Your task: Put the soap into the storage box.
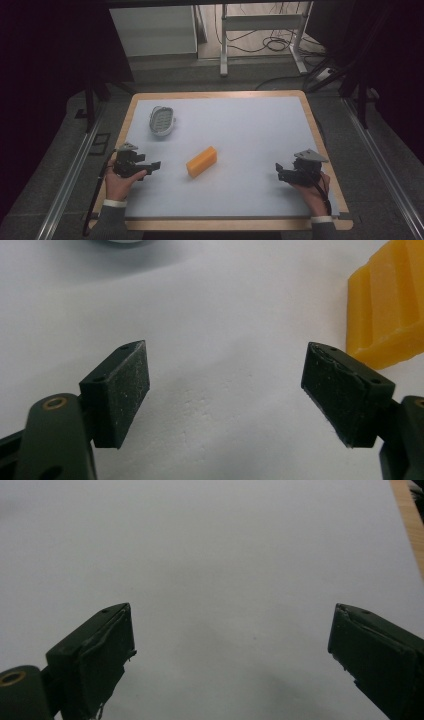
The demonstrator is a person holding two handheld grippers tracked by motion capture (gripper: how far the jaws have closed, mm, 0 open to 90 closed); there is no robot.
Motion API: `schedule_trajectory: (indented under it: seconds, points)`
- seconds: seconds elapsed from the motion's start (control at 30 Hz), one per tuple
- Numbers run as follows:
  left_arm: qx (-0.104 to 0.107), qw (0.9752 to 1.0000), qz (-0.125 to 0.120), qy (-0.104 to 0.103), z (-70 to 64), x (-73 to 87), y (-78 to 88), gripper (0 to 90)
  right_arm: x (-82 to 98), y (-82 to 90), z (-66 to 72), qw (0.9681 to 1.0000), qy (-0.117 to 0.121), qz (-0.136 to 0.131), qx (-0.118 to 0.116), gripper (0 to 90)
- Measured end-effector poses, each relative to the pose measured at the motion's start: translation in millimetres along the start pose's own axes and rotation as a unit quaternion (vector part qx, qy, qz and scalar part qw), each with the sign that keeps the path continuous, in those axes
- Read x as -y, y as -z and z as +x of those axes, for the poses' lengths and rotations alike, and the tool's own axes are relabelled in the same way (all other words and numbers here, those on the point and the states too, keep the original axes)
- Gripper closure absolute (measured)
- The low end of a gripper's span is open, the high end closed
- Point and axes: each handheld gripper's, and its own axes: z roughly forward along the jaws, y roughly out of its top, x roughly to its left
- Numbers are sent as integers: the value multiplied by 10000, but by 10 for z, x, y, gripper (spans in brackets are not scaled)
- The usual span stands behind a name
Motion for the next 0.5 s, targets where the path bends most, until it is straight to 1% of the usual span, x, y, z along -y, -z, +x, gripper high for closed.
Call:
schedule_trajectory:
  seconds: [0.13,0.23,0.27,0.33,0.43,0.5]
  points:
    - [-4,10000,19,-51,-14,2,7,201,-17,45,-34,9999,-90,-98,-63,65]
    - [13,10000,27,-64,-22,0,12,200,-25,52,-37,9999,-54,-120,-110,71]
    - [11,10000,18,-79,-28,-5,20,200,-27,55,-35,9998,-39,-120,-157,72]
    - [14,10000,13,-84,-29,-7,23,199,-25,56,-32,9998,-33,-123,-167,72]
    - [-1,9999,-1,-122,-40,-21,27,200,-29,66,-38,9995,-168,-147,-219,72]
    - [-52,9999,-10,-153,-55,-31,38,200,-29,65,-42,9994,-187,-146,-236,72]
